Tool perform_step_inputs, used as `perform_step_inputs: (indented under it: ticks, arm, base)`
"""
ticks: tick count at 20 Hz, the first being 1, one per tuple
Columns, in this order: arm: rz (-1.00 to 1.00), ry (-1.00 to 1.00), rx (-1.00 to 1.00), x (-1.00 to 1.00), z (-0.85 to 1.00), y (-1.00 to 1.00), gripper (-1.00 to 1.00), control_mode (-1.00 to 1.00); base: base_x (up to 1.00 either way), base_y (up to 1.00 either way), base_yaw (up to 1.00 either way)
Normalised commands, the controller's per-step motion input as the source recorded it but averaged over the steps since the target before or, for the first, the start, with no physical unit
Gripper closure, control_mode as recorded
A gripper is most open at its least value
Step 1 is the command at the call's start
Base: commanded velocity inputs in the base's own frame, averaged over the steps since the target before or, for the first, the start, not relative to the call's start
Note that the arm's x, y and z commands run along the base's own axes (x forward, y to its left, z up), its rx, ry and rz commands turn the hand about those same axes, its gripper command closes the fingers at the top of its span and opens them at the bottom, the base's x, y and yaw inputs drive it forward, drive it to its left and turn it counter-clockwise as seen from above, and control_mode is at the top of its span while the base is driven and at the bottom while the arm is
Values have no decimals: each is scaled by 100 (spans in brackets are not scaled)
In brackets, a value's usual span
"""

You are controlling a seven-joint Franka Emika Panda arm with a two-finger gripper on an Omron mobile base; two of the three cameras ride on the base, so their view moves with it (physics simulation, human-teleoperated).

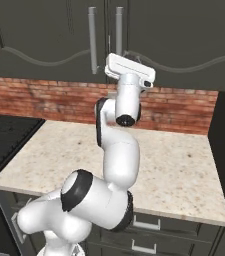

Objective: Open the cabinet. Pick the bowls from the counter and place them in the cabinet. Then close the cabinet.

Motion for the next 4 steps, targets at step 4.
perform_step_inputs:
  ticks: [4]
  arm:
    - [-11,72,0,100,-28,75,-100,-100]
  base:
    - [0,0,0]
